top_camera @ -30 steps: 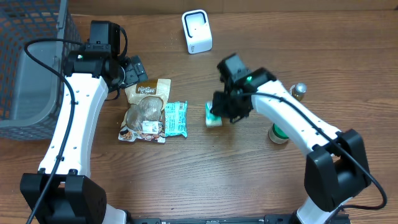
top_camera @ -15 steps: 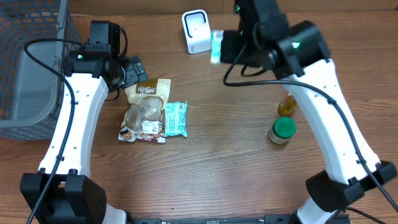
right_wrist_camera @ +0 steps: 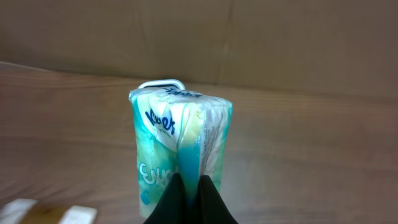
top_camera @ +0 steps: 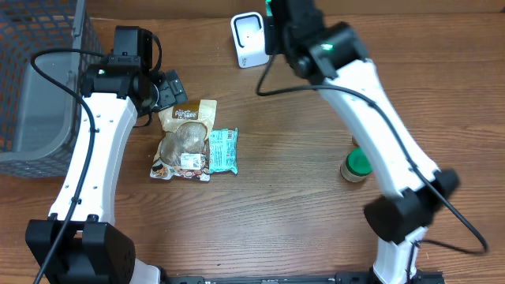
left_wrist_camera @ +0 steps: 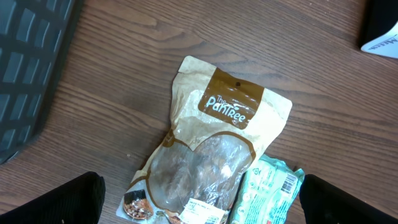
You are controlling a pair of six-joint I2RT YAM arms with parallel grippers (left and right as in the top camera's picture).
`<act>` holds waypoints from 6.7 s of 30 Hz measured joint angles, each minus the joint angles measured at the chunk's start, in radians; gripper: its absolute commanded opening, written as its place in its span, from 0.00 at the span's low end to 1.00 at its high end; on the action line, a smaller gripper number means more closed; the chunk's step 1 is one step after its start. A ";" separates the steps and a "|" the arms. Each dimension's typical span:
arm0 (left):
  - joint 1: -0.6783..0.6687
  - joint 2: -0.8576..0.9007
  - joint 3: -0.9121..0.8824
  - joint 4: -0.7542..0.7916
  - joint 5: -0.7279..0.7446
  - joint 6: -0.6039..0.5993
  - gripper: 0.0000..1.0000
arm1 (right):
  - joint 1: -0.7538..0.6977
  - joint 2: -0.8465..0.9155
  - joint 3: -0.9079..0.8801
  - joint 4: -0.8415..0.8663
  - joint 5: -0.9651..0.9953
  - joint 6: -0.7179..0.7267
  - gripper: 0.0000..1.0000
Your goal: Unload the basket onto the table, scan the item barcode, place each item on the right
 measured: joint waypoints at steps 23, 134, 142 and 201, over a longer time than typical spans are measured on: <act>0.000 0.000 0.000 0.000 0.000 0.000 1.00 | 0.031 0.440 0.000 0.656 0.312 -0.571 0.04; 0.000 0.000 0.000 0.000 0.000 0.000 1.00 | -0.100 -0.105 -0.238 -0.547 -0.149 0.294 1.00; 0.000 0.000 0.000 0.000 0.000 0.000 1.00 | -0.100 -0.105 -0.238 -0.547 -0.149 0.294 1.00; 0.000 0.000 0.000 -0.119 0.135 -0.002 0.17 | -0.100 -0.105 -0.238 -0.546 -0.148 0.293 1.00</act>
